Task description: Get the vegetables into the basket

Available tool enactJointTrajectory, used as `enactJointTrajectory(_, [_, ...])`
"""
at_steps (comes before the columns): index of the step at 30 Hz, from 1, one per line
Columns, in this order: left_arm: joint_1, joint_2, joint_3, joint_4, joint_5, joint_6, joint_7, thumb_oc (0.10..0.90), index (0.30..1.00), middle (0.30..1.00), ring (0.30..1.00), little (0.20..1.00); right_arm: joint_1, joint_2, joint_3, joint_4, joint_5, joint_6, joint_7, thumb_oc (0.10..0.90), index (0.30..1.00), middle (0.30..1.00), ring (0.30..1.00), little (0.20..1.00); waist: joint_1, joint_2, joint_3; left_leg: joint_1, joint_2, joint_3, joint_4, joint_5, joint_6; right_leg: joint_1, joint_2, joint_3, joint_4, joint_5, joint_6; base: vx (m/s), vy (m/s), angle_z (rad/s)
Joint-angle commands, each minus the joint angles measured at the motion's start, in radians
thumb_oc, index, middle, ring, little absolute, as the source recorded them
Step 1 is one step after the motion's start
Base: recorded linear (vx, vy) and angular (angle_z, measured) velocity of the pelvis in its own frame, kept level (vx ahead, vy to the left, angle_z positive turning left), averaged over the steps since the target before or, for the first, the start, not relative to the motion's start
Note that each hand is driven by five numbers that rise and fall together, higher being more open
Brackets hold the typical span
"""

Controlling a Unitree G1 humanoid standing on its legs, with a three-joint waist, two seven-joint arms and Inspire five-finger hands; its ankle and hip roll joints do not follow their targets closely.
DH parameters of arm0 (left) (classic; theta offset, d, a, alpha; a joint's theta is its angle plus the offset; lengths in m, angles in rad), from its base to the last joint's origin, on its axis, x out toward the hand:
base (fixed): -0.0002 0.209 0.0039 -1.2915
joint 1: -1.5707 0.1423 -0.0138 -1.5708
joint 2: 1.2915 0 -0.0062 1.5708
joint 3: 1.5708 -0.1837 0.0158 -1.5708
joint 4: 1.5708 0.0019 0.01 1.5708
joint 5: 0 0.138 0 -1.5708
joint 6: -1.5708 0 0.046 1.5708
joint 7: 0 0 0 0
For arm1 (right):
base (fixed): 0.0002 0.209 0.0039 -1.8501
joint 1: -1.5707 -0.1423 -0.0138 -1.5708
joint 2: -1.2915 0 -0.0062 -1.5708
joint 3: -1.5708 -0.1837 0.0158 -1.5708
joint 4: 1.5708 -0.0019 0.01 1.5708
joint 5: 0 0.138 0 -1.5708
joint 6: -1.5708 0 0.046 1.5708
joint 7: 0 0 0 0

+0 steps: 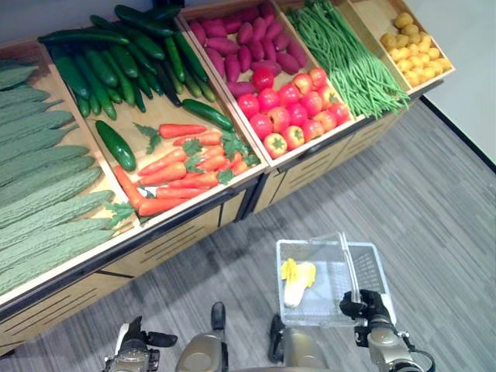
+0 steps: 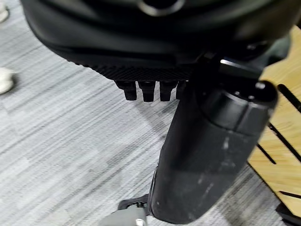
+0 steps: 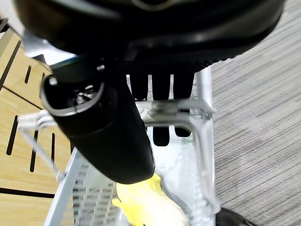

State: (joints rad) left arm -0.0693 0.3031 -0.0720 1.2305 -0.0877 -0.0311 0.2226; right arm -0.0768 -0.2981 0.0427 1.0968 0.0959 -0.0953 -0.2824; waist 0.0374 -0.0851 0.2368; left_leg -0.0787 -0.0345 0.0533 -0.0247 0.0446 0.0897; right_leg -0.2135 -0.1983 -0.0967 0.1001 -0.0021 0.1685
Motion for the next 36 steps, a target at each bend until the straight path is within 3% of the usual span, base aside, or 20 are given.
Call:
enactJointTrajectory(1, [0.005, 0.028, -0.014, -0.009, 0.01, -0.035, 0.015, 0.9, 1.0, 1.0, 1.0, 1.0, -0.023, -0.144, -0.073, 0.015, 0.055, -0.037, -0.052, 0.4, 0.3, 0.3, 0.3, 0.3, -0.037, 0.005, 0.016, 0.003, 0.053, -0.05, 0.111, -0.113, -0.116, -0.026, -0.013, 0.088, -0.016, 0.143, 0.034, 0.27, -0.273, 1.47])
enactJointTrajectory(3, [-0.001, 0.029, -0.023, -0.002, 0.011, -0.035, 0.013, 0.9, 1.0, 1.0, 1.0, 1.0, -0.014, -0.151, -0.087, 0.045, 0.062, -0.032, -0.051, 0.4, 0.3, 0.3, 0.3, 0.3, -0.047, 0.003, 0.017, 0.012, 0.054, -0.093, 0.12, -0.127, -0.127, -0.03, -0.02, 0.115, -0.029, 0.149, 0.041, 0.26, -0.315, 1.31])
enactJointTrajectory(4, [-0.01, 0.036, -0.032, 0.006, 0.013, -0.033, 0.008, 0.9, 1.0, 1.0, 1.0, 1.0, 0.015, -0.152, -0.097, 0.073, 0.055, -0.025, -0.038, 0.4, 0.3, 0.3, 0.3, 0.3, -0.053, -0.002, 0.009, 0.014, 0.061, -0.142, 0.133, -0.133, -0.14, -0.016, 0.004, 0.138, 0.003, 0.089, 0.042, 0.21, -0.35, 1.37])
enactJointTrajectory(6, [-0.002, 0.033, -0.029, 0.018, 0.006, -0.033, 0.006, 0.9, 1.0, 1.0, 1.0, 1.0, 0.004, -0.167, -0.092, 0.12, 0.041, -0.015, -0.035, 0.4, 0.3, 0.3, 0.3, 0.3, -0.053, -0.006, 0.005, 0.021, 0.078, -0.165, 0.128, -0.13, -0.155, -0.019, 0.024, 0.105, 0.015, 0.08, 0.023, 0.22, -0.481, 1.38])
enactJointTrajectory(8, [0.008, 0.026, -0.001, 0.03, -0.022, -0.034, 0.013, 0.9, 1.0, 1.0, 1.0, 1.0, -0.009, -0.175, -0.081, 0.151, 0.027, -0.01, -0.035, 0.4, 0.3, 0.3, 0.3, 0.3, -0.044, 0.0, -0.002, 0.021, 0.129, -0.184, 0.109, -0.084, -0.184, 0.001, 0.065, 0.064, 0.004, 0.054, -0.003, 0.15, -0.441, 0.69])
enactJointTrajectory(11, [0.011, 0.007, 0.006, 0.03, -0.036, -0.032, 0.018, 0.9, 1.0, 1.0, 1.0, 1.0, -0.016, -0.185, -0.076, 0.141, 0.024, -0.014, -0.042, 0.4, 0.3, 0.3, 0.3, 0.3, -0.043, 0.011, 0.0, 0.005, 0.148, -0.186, 0.107, -0.048, -0.197, 0.009, 0.071, 0.031, -0.003, 0.048, -0.015, 0.03, -0.206, 0.23])
enactJointTrajectory(12, [0.006, -0.01, -0.004, 0.027, -0.036, -0.033, 0.023, 0.9, 1.0, 1.0, 1.0, 1.0, -0.02, -0.19, -0.071, 0.134, 0.024, -0.017, -0.047, 0.4, 0.3, 0.3, 0.3, 0.3, -0.05, 0.022, 0.006, -0.011, 0.166, -0.142, 0.105, -0.018, -0.199, 0.021, 0.066, -0.004, -0.011, 0.04, -0.022, 0.0, -0.222, 0.49])
enactJointTrajectory(16, [0.002, -0.039, -0.013, 0.024, -0.036, -0.031, 0.031, 0.9, 1.0, 1.0, 1.0, 1.0, -0.001, -0.176, -0.065, 0.114, 0.038, -0.02, -0.048, 0.4, 0.3, 0.3, 0.3, 0.3, -0.071, 0.046, 0.0, -0.017, 0.206, 0.024, 0.069, 0.015, -0.2, 0.043, 0.059, -0.057, -0.015, 0.023, -0.032, 0.01, -0.096, 0.72])
enactJointTrajectory(22, [0.014, -0.036, 0.02, 0.04, -0.046, -0.033, 0.057, 0.9, 1.0, 1.0, 1.0, 1.0, 0.012, -0.131, -0.033, 0.13, 0.019, -0.016, -0.039, 0.4, 0.3, 0.3, 0.3, 0.3, -0.064, 0.055, -0.041, 0.027, 0.211, 0.033, -0.011, 0.028, -0.21, 0.075, 0.057, -0.071, -0.045, 0.035, -0.02, 0.05, 0.027, 0.19])
enactJointTrajectory(24, [0.006, -0.017, 0.077, 0.033, -0.087, -0.051, 0.099, 0.9, 1.0, 1.0, 1.0, 1.0, 0.014, -0.119, -0.027, 0.14, -0.002, -0.013, -0.04, 0.4, 0.3, 0.3, 0.3, 0.3, -0.057, 0.051, -0.046, 0.048, 0.2, 0.025, -0.035, 0.024, -0.208, 0.09, 0.043, -0.067, -0.065, 0.051, -0.01, 0.01, 0.134, 0.01])
enactJointTrajectory(25, [-0.008, 0.003, 0.185, 0.011, -0.219, -0.095, 0.159, 0.9, 1.0, 1.0, 1.0, 1.0, 0.023, -0.105, -0.035, 0.159, -0.007, -0.01, -0.046, 0.4, 0.3, 0.3, 0.3, 0.3, -0.049, 0.045, -0.051, 0.063, 0.187, 0.023, -0.046, 0.014, -0.206, 0.104, 0.029, -0.066, -0.09, 0.071, 0.002, 0.0, 0.091, 0.05])
enactJointTrajectory(26, [-0.008, 0.003, 0.185, 0.011, -0.22, -0.095, 0.159, 0.9, 1.0, 1.0, 1.0, 1.0, 0.022, -0.105, -0.035, 0.159, -0.007, -0.01, -0.047, 0.4, 0.3, 0.3, 0.3, 0.3, -0.05, 0.045, -0.05, 0.064, 0.187, 0.023, -0.046, 0.014, -0.206, 0.106, 0.028, -0.066, -0.091, 0.071, 0.002, 0.0, 0.16, 0.06])
enactJointTrajectory(27, [-0.023, 0.03, 0.257, -0.01, -0.285, -0.135, 0.229, 0.9, 1.0, 1.0, 1.0, 1.0, 0.024, -0.098, -0.037, 0.17, -0.018, -0.009, -0.053, 0.4, 0.3, 0.3, 0.3, 0.3, -0.047, 0.043, -0.057, 0.072, 0.182, 0.025, -0.053, 0.009, -0.207, 0.111, 0.021, -0.064, -0.099, 0.079, 0.008, 0.0, 0.071, 0.03])
enactJointTrajectory(28, [-0.023, 0.031, 0.258, -0.011, -0.285, -0.135, 0.229, 0.9, 1.0, 1.0, 1.0, 1.0, 0.023, -0.097, -0.036, 0.17, -0.018, -0.009, -0.053, 0.4, 0.3, 0.3, 0.3, 0.3, -0.048, 0.042, -0.056, 0.073, 0.181, 0.025, -0.053, 0.009, -0.207, 0.112, 0.021, -0.064, -0.099, 0.079, 0.008, 0.0, 0.102, 0.03])
enactJointTrajectory(31, [-0.044, 0.111, 0.363, -0.116, -0.24, -0.169, 0.465, 0.9, 1.0, 1.0, 1.0, 1.0, 0.032, -0.08, -0.026, 0.171, -0.041, -0.019, -0.083, 0.4, 0.3, 0.3, 0.3, 0.3, -0.044, 0.027, -0.065, 0.084, 0.177, 0.029, -0.063, -0.001, -0.208, 0.117, 0.008, -0.058, -0.108, 0.089, 0.021, -0.01, 0.067, -0.03])
enactJointTrajectory(35, [-0.022, 0.163, 0.431, -0.226, -0.203, -0.17, 0.574, 0.9, 1.0, 1.0, 1.0, 1.0, 0.044, -0.08, -0.026, 0.165, -0.043, -0.028, -0.091, 0.4, 0.3, 0.3, 0.3, 0.3, -0.043, 0.023, -0.073, 0.087, 0.175, 0.032, -0.063, -0.005, -0.211, 0.123, 0.003, -0.057, -0.117, 0.097, 0.026, 0.0, 0.048, -0.08])
enactJointTrajectory(36, [-0.015, 0.214, 0.491, -0.278, -0.193, -0.189, 0.653, 0.9, 1.0, 1.0, 1.0, 1.0, 0.056, -0.084, -0.025, 0.159, -0.044, -0.038, -0.091, 0.4, 0.3, 0.3, 0.3, 0.3, -0.042, 0.022, -0.081, 0.091, 0.175, 0.033, -0.063, -0.008, -0.213, 0.128, 0.001, -0.056, -0.124, 0.098, 0.03, 0.01, 0.039, -0.04])
